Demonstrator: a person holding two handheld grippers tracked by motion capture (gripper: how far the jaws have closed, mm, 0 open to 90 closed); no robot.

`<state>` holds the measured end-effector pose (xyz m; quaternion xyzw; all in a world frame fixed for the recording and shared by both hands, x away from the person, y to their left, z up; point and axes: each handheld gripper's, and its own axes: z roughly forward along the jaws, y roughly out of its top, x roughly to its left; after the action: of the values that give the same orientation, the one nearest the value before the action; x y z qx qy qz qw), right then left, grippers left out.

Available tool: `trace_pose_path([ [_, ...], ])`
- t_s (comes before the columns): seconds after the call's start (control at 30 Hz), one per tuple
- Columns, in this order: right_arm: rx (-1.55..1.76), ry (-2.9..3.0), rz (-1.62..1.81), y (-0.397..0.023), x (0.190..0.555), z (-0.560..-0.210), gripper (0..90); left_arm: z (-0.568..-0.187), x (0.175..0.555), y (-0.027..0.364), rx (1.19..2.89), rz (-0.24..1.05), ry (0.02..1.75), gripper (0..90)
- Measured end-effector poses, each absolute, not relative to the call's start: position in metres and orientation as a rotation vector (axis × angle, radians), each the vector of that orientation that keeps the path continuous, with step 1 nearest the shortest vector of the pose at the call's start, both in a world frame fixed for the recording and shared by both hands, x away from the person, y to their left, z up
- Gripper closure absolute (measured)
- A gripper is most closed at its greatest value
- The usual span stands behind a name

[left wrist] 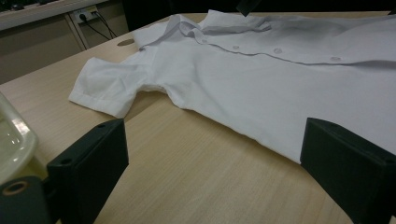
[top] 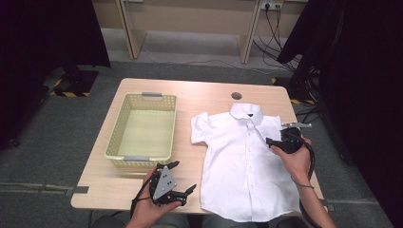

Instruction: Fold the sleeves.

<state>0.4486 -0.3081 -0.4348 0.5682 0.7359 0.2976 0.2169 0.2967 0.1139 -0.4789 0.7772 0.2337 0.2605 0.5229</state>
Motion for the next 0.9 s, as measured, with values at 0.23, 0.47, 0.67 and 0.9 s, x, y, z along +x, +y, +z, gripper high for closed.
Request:
trace_pose_path([
  [0.23, 1.550, 2.062, 0.843, -0.297, 0.451, -0.431, 27.8, -0.479, 0.297, 0.114, 1.861, 0.623, 0.558, 7.7],
  [0.47, 1.520, 2.089, 0.840, -0.284, 0.456, -0.426, 27.2, -0.479, 0.297, 0.114, 1.860, 0.622, 0.558, 7.8],
  [0.67, 1.499, 2.113, 0.838, -0.272, 0.460, -0.423, 26.2, -0.479, 0.297, 0.114, 1.859, 0.621, 0.558, 7.9],
  [0.9, 1.469, 2.141, 0.837, -0.259, 0.464, -0.421, 26.0, -0.479, 0.297, 0.114, 1.859, 0.622, 0.556, 7.9],
])
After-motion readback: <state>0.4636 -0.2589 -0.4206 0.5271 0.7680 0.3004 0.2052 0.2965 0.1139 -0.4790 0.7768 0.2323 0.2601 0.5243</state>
